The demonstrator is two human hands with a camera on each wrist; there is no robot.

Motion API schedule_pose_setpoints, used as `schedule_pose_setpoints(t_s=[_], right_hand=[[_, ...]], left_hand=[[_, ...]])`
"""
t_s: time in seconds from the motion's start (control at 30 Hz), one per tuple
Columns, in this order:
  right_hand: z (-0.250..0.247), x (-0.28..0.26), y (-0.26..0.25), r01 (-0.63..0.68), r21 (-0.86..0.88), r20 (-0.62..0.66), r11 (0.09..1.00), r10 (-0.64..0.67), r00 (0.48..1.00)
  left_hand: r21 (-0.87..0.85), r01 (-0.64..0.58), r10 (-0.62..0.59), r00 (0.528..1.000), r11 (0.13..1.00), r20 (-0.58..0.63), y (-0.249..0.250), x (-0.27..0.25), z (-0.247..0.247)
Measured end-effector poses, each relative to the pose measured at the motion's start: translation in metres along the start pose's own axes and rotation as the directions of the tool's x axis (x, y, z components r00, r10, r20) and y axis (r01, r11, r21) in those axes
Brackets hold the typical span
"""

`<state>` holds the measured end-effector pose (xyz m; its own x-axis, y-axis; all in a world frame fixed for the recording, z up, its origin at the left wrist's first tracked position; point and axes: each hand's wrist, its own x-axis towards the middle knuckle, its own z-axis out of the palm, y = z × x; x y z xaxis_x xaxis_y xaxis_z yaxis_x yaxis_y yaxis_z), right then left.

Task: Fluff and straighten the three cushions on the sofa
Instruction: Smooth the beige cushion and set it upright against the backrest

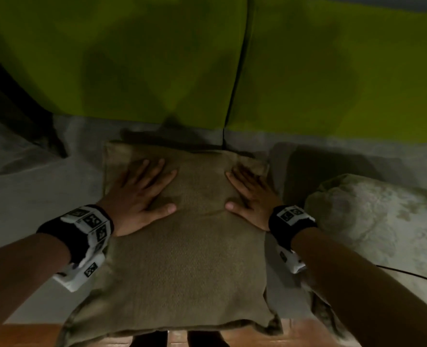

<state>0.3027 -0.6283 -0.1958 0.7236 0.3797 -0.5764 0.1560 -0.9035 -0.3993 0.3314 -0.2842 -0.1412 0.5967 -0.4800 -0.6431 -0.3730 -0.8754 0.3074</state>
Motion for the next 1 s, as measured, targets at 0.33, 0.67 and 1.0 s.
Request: schedule_pose_setpoints(t_s=[0.33, 0.67, 1.0], right_hand=[[-0.058, -0.056, -0.051, 0.118, -0.242, -0.411, 0.963, -0.212, 0.887], [0.005, 0.006, -0.060, 0.226, -0.248, -0.074, 0.942, -0.251, 0.965], [-0.016, 0.025, -0.046, 0.065, -0.031, 0.038, 0.997, -0.063, 0.997]], left_hand=[[0.291, -0.207, 0.258, 0.955, 0.934, -0.148, -0.032, -0.051, -0.049], [0.080, -0.144, 0.152, 0.983, 0.986, -0.103, -0.054, -0.019, 0.029], [0.010, -0.157, 0.157, 0.987, 0.988, -0.031, -0.060, 0.010, 0.007]])
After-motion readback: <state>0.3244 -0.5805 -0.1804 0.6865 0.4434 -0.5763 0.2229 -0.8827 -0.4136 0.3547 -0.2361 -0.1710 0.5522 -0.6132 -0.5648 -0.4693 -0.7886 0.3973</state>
